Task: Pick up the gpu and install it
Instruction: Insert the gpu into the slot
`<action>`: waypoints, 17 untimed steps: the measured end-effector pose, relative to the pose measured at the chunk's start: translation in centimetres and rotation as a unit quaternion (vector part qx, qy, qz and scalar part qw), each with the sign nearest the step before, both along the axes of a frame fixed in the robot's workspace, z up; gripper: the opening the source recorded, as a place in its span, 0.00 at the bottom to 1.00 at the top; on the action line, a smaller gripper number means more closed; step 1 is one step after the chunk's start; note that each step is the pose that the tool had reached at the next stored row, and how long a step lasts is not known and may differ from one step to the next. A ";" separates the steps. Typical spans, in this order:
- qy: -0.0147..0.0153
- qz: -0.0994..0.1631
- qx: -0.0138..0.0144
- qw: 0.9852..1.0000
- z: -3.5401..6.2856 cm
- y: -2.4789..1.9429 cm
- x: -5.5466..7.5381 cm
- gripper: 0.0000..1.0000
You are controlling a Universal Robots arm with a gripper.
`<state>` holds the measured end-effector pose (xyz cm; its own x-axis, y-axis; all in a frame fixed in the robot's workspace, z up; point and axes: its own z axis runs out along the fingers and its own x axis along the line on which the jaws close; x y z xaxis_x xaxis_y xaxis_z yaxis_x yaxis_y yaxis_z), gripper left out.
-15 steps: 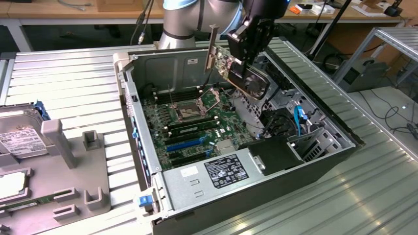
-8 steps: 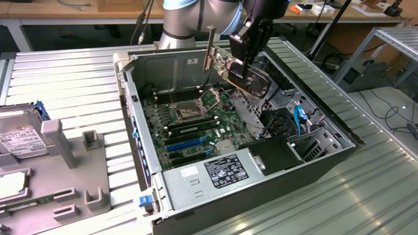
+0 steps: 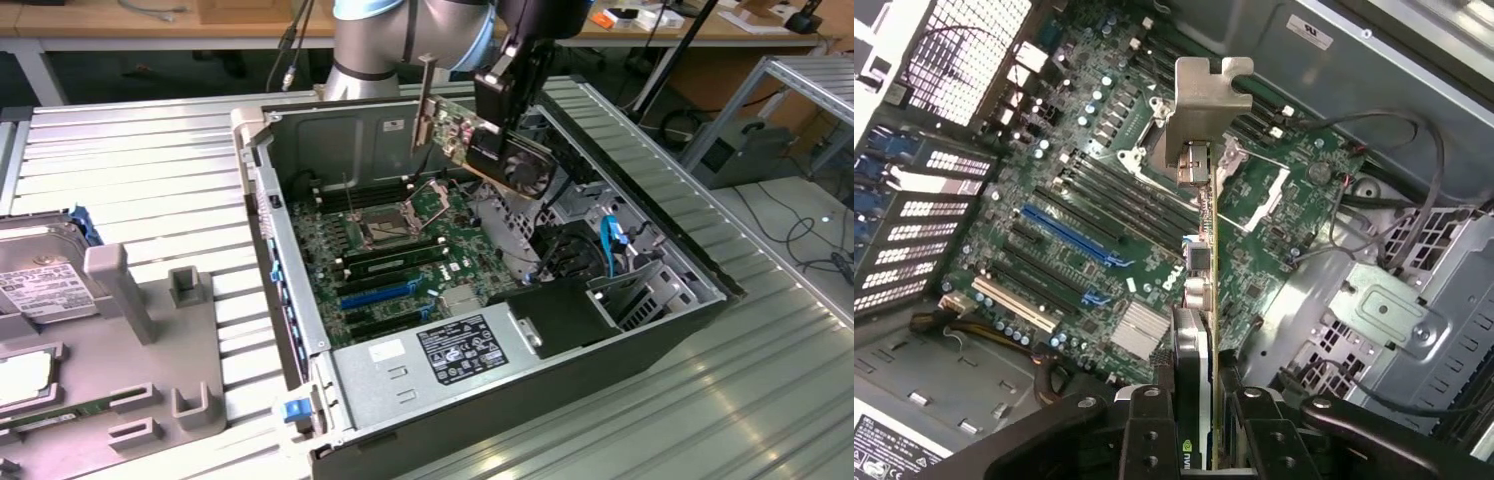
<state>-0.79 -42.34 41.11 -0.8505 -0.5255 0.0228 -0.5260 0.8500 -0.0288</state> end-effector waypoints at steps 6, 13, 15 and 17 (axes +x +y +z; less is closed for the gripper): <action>0.000 0.043 0.000 0.999 0.00 0.00 0.0 0.27; 0.000 0.084 0.000 0.996 0.00 0.00 0.0 0.27; 0.000 0.098 0.000 0.995 0.00 0.00 0.0 0.27; 0.000 0.113 0.000 0.994 0.00 0.00 0.0 0.27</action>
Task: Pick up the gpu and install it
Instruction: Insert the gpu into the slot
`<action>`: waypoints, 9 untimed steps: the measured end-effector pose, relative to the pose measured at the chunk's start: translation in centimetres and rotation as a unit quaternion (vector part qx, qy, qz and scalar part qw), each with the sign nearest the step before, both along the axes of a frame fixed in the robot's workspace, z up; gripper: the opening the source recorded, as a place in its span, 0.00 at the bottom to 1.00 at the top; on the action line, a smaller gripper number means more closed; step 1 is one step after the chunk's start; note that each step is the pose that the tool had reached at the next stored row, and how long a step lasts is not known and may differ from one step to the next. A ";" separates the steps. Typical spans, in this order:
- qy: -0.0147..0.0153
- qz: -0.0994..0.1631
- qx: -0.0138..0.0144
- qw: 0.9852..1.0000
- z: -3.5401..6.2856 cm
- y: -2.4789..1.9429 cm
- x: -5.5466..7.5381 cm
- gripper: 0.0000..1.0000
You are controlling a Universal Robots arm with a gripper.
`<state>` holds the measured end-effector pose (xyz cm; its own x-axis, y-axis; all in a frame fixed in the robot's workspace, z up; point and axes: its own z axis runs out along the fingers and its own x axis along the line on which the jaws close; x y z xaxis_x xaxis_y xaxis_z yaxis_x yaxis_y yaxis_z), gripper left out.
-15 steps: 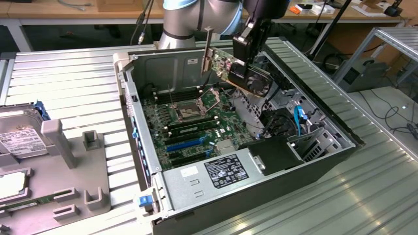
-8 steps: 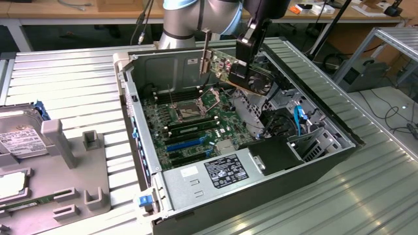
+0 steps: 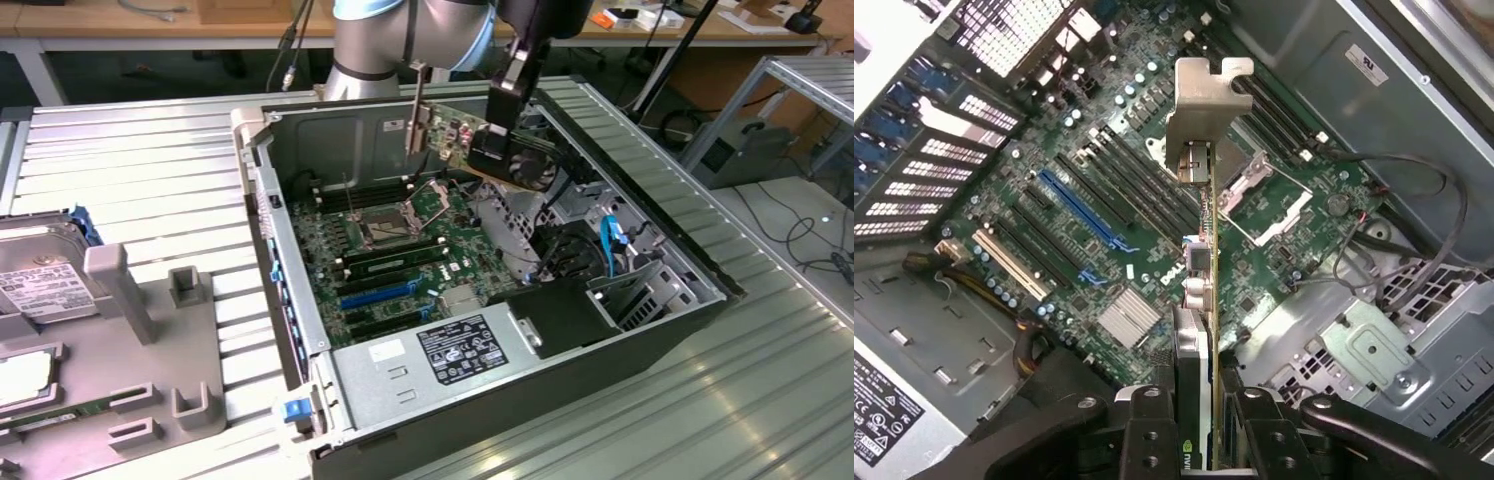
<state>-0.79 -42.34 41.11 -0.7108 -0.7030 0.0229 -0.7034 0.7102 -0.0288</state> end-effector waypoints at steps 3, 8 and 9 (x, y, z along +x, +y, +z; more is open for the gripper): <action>0.000 0.018 0.000 1.000 0.00 0.00 0.0 0.27; 0.000 0.045 0.000 0.999 0.00 0.00 0.0 0.27; 0.000 0.048 0.000 0.999 0.00 0.00 0.0 0.27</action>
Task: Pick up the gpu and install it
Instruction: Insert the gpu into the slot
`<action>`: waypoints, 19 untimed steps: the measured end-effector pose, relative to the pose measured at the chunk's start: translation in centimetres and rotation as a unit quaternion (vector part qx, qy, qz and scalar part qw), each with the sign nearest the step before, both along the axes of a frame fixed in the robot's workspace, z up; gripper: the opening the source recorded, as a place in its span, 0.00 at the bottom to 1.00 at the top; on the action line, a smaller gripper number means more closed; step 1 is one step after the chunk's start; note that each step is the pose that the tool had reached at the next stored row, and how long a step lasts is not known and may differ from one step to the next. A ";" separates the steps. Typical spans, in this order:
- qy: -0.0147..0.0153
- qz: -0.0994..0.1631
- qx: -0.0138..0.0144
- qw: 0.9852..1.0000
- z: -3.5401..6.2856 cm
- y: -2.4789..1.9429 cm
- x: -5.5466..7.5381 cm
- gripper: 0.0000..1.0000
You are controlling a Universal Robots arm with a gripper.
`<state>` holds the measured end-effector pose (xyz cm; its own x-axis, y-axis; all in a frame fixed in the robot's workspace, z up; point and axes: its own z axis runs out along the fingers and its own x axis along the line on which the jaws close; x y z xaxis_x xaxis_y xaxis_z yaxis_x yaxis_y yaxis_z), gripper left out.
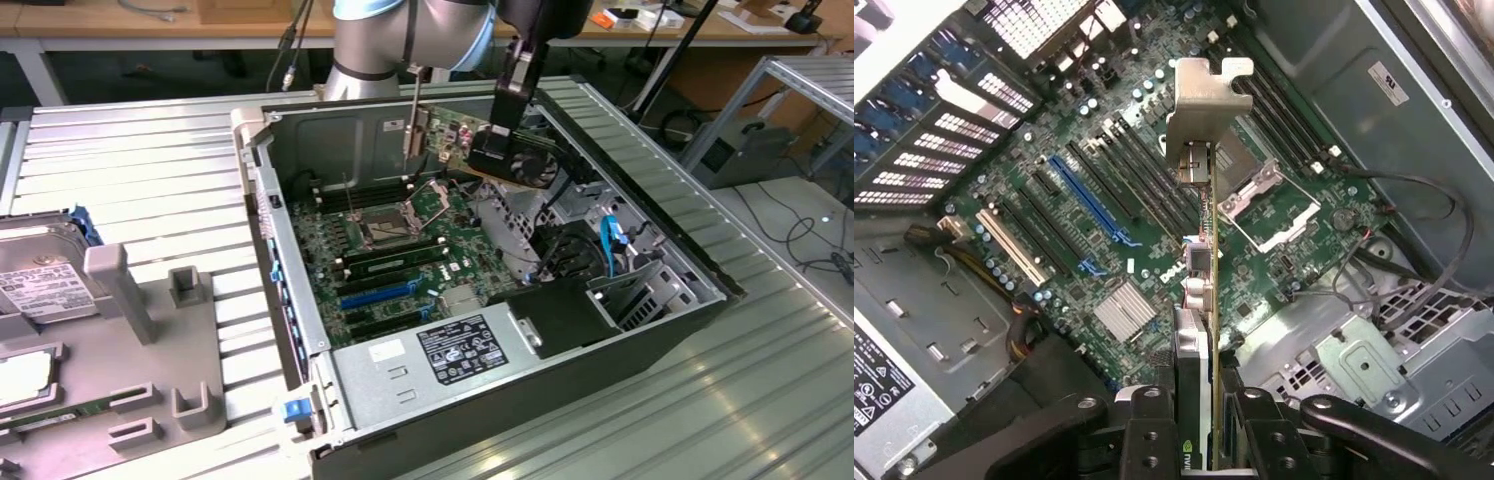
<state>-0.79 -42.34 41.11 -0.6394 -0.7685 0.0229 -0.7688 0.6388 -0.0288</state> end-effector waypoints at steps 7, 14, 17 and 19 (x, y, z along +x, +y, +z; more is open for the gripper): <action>0.000 0.041 0.000 0.999 0.00 0.00 0.0 0.27; 0.000 0.076 0.000 0.997 0.00 0.00 0.0 0.27; 0.000 0.089 0.000 0.996 0.00 0.00 0.0 0.27; 0.000 0.100 0.000 0.995 0.00 0.00 0.0 0.27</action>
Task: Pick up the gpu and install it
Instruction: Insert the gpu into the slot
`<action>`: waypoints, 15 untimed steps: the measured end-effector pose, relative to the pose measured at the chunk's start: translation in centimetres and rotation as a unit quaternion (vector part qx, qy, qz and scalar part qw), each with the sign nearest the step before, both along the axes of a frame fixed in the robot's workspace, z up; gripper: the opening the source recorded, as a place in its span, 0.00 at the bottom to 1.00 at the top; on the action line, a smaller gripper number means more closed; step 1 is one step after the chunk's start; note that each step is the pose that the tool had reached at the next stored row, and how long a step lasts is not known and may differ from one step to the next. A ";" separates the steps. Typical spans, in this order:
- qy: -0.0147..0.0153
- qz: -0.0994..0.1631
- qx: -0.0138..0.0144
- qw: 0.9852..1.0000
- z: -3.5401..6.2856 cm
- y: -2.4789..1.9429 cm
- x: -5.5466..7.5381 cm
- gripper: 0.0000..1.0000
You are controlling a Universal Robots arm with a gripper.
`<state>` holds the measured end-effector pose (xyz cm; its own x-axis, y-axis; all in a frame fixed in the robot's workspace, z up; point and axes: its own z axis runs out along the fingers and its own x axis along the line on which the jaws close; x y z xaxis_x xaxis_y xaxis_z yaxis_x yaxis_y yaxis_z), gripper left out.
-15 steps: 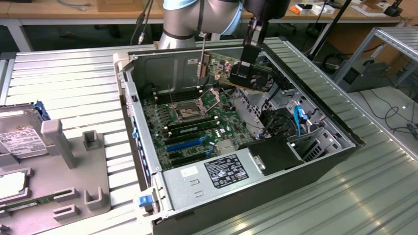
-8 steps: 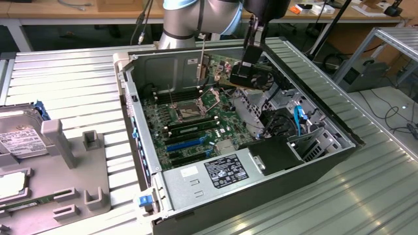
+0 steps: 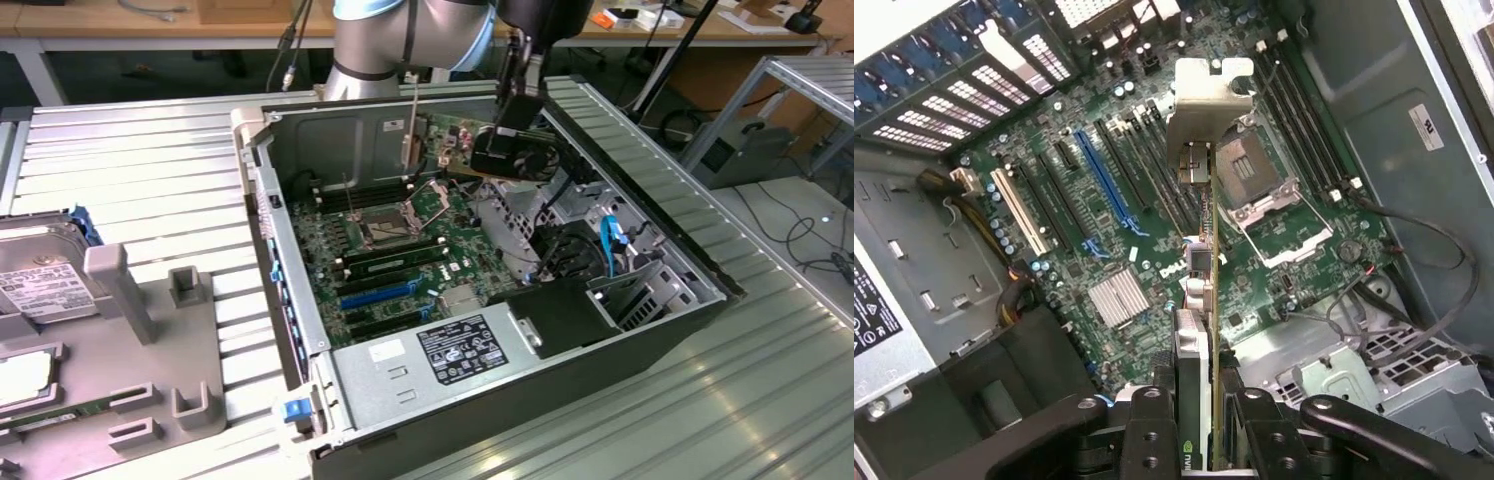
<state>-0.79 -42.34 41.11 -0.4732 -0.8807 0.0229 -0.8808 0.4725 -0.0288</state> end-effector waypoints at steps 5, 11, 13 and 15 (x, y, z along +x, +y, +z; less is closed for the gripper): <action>0.000 0.037 0.000 0.999 0.00 0.00 0.0 0.27; 0.000 0.072 0.000 0.997 0.00 0.00 0.0 0.27; 0.000 0.086 0.000 0.996 0.00 0.00 0.0 0.27; 0.000 0.098 0.000 0.995 0.00 0.00 0.0 0.27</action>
